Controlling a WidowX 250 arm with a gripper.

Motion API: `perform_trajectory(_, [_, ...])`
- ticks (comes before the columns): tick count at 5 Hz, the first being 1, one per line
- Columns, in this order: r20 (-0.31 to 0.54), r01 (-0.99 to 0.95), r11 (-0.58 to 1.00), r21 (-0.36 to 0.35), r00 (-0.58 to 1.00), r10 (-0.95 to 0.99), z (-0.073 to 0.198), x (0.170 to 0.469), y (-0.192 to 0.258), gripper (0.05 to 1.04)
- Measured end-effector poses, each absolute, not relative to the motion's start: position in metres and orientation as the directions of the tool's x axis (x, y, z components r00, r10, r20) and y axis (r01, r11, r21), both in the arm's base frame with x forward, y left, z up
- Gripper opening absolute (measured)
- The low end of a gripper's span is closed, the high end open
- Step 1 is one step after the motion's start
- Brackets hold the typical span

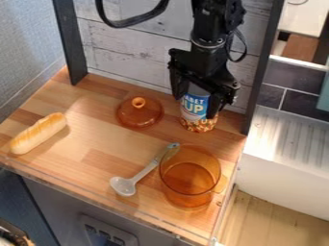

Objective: Moved the lid to the top of the pot

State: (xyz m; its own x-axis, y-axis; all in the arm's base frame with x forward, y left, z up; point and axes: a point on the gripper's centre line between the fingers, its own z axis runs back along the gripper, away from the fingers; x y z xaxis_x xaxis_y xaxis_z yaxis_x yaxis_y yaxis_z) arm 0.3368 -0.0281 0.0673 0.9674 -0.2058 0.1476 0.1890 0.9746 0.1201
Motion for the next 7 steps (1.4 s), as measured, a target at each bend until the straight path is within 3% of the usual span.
perform_trajectory(2, [0.087,0.200,0.970,0.140,0.973,-0.213,0.054,0.322,-0.017,0.999])
perform_trajectory(4, [0.112,-0.008,0.989,0.150,0.994,-0.009,0.054,0.293,0.049,0.999])
perform_trajectory(5, [0.100,-0.060,0.986,0.153,0.994,0.045,0.044,0.303,0.077,0.999])
perform_trajectory(7, [0.069,-0.094,0.992,0.084,0.994,0.088,0.019,0.340,0.108,0.999])
